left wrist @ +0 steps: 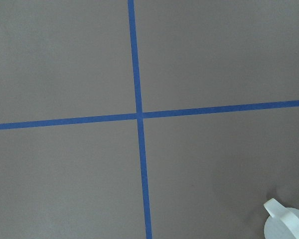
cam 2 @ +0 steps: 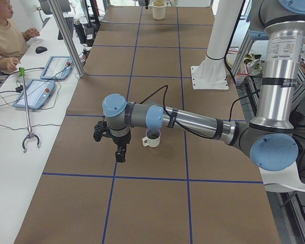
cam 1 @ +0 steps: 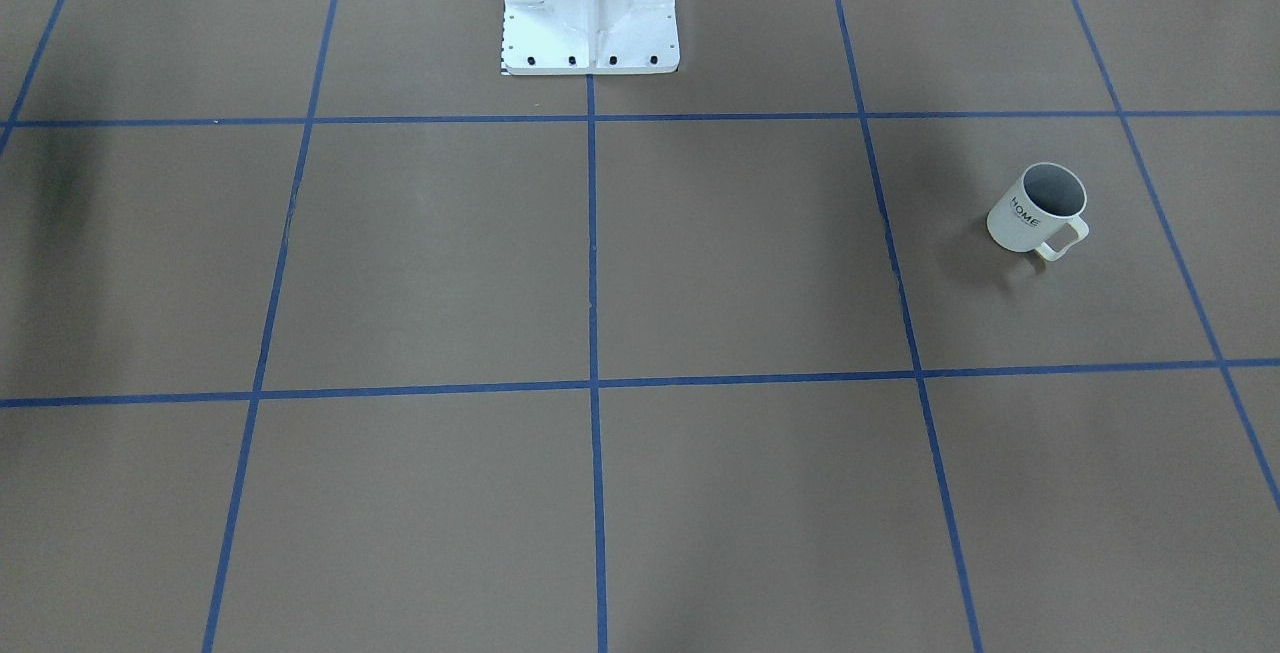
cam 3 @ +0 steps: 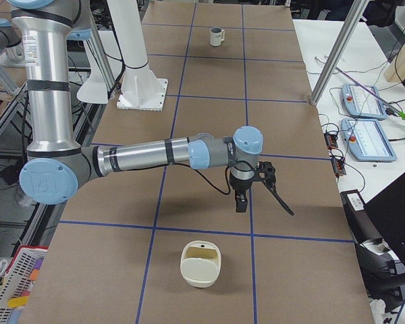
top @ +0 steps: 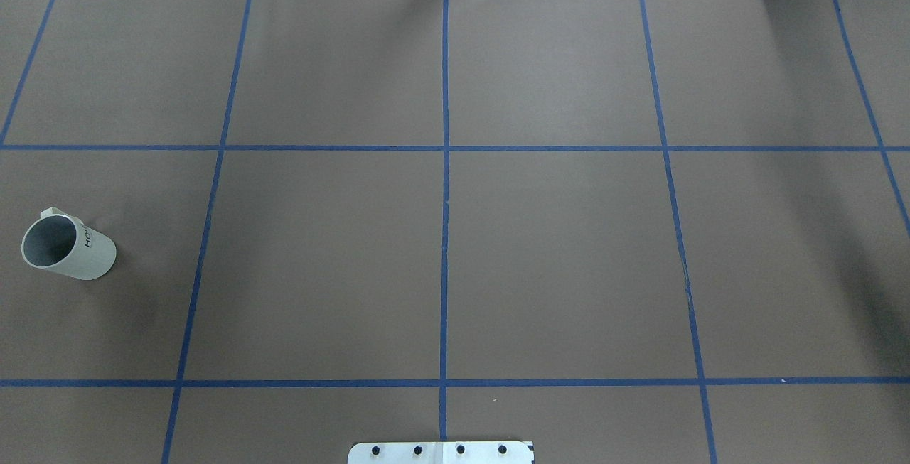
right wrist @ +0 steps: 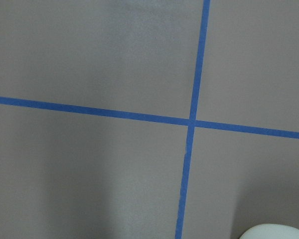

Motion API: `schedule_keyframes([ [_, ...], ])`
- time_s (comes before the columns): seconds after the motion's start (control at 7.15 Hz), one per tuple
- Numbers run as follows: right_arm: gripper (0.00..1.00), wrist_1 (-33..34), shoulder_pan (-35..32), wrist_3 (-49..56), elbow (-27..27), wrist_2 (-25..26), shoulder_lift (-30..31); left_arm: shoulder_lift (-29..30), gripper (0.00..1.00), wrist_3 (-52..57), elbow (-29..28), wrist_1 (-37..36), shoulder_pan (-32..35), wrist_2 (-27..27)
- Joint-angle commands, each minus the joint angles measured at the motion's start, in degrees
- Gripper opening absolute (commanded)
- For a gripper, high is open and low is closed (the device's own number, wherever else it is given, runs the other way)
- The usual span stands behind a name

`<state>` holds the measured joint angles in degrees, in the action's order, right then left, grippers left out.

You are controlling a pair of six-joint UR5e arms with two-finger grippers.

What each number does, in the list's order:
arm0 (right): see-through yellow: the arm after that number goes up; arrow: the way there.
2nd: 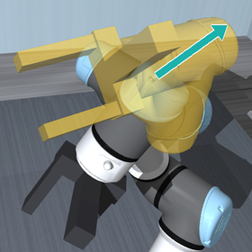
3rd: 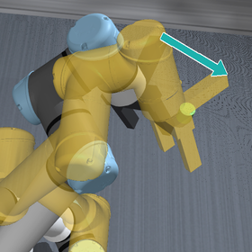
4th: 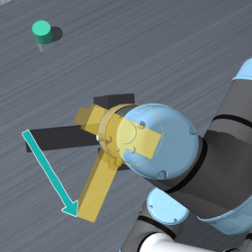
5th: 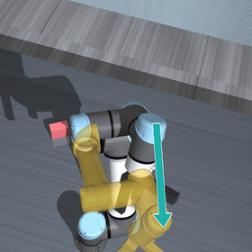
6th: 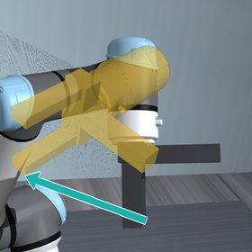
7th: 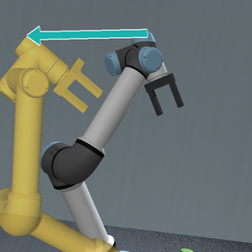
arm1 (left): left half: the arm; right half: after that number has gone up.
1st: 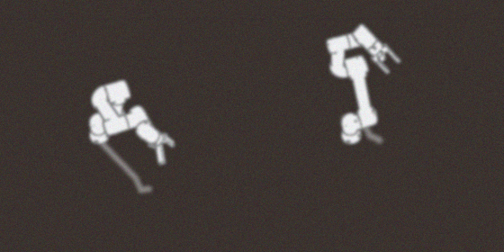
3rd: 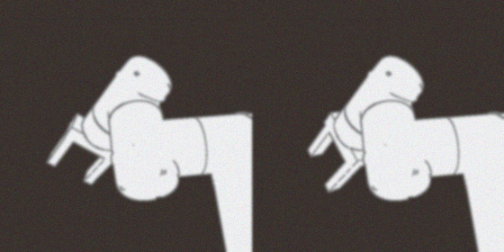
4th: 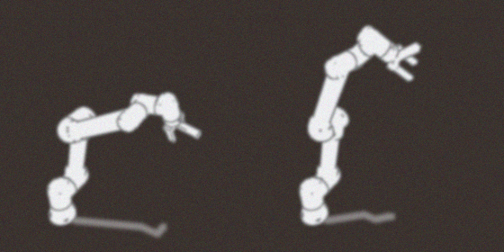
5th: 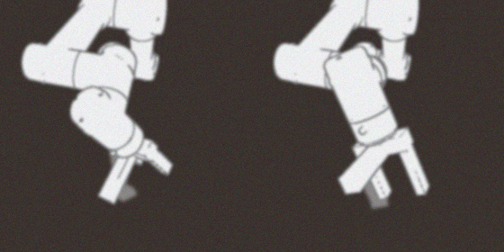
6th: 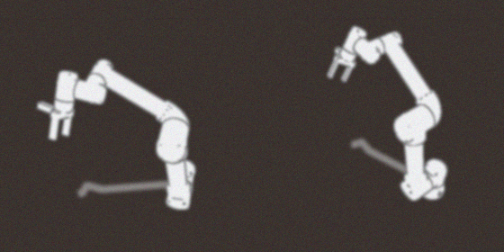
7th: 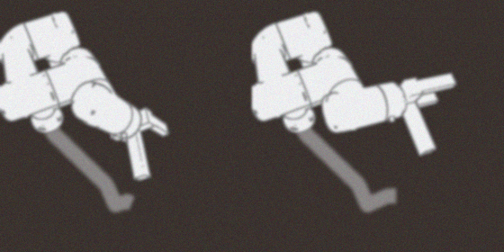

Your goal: Left arm hands cup to right arm to dump lemon

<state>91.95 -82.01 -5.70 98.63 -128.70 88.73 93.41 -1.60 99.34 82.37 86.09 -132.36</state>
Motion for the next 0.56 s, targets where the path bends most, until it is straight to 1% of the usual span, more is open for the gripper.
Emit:
schedule_keyframes([
  [0.0, 1.00, 0.2, -0.1, 0.0, -0.1, -0.1, 0.1, 0.0, 1.00, -0.1, 1.1, 0.0, -0.1, 0.0],
  [0.14, 1.00, 0.2, -0.1, 0.1, 0.1, -0.2, 0.2, 0.0, 1.00, -0.2, 0.5, -0.2, -0.1, -0.3],
  [0.28, 1.00, 0.1, -0.1, 0.0, 0.1, -0.4, 0.2, -0.2, 1.00, -0.2, -1.3, 0.4, -0.1, -1.5],
  [0.42, 1.00, 0.0, -0.1, 0.0, 0.4, -0.7, 0.5, -0.2, 1.00, -0.5, -0.9, 0.9, -0.8, -3.4],
])
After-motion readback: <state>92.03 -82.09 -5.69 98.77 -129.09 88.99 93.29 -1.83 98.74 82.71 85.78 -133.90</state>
